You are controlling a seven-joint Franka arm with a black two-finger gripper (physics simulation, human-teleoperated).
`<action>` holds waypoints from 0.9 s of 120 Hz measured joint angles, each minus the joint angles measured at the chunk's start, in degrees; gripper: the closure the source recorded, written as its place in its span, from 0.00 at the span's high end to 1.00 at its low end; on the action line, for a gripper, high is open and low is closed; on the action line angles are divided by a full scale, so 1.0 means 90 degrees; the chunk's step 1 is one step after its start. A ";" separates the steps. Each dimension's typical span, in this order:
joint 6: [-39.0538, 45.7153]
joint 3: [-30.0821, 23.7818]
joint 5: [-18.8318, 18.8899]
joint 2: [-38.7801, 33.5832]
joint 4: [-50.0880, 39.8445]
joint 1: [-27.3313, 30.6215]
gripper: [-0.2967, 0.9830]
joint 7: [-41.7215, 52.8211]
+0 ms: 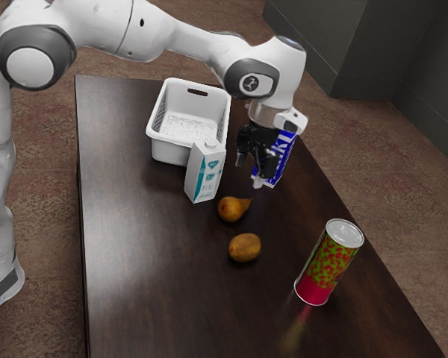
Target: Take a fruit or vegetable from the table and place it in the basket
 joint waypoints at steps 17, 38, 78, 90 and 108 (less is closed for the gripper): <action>0.0072 -0.0006 -0.0319 0.0126 -0.0035 0.0006 0.77 -0.0255; 0.0183 0.0000 -0.0437 0.0155 -0.0445 -0.0027 0.77 -0.0503; 0.0410 -0.0028 -0.0483 0.0238 -0.0785 -0.0059 0.77 -0.0838; 0.0502 -0.0028 -0.0492 0.0261 -0.0954 -0.0059 0.77 -0.0925; 0.0610 -0.0074 -0.0496 0.0267 -0.1016 -0.0059 0.76 -0.1047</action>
